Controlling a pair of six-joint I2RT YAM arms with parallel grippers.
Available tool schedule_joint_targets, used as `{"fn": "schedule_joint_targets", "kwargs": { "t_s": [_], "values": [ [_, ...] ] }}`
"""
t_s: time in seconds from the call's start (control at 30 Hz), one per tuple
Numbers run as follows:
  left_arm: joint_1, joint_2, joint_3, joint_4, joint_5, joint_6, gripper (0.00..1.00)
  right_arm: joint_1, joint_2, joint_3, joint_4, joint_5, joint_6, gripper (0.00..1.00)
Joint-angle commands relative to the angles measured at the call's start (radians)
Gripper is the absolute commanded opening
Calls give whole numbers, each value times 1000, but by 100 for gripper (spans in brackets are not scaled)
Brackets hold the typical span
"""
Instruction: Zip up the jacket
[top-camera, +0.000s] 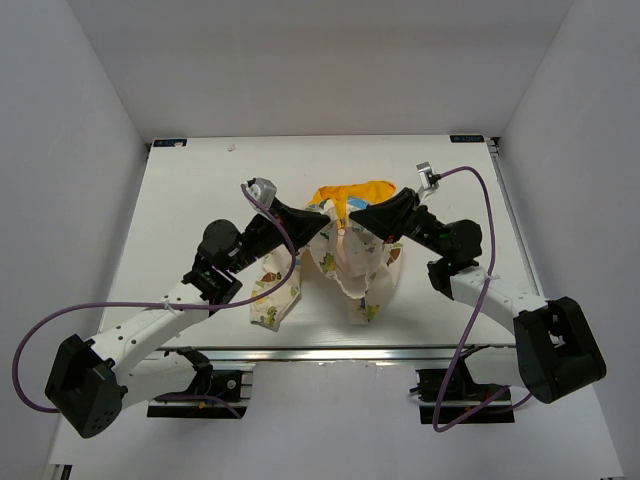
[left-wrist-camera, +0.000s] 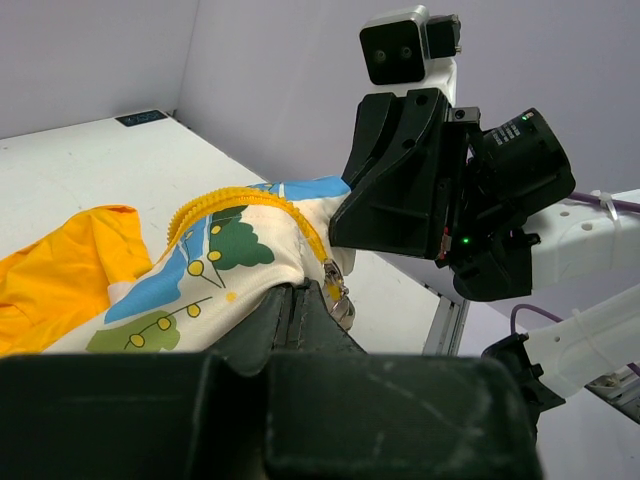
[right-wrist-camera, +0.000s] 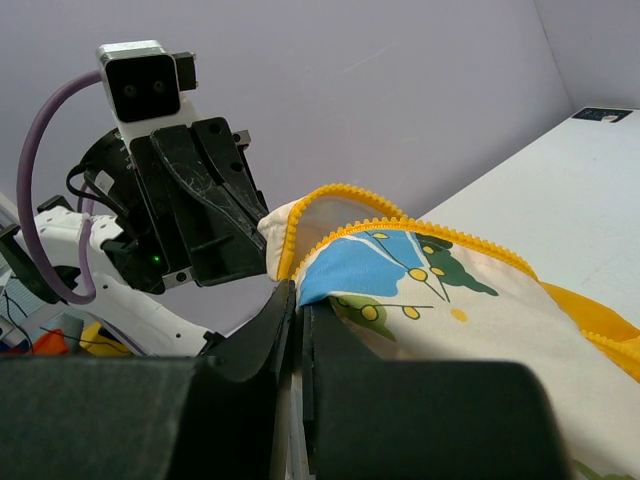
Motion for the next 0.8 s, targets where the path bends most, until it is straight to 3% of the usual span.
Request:
{"fn": "schedule_joint_targets", "kwargs": {
  "t_s": [0.0,0.77],
  "values": [
    [5,-10,-10,19,8,-8,0,-6,-28,-1,221,22,10,0],
    [4,2,-36,71,93,-52,0,-9,1,25,215,3,24,0]
  ]
}}
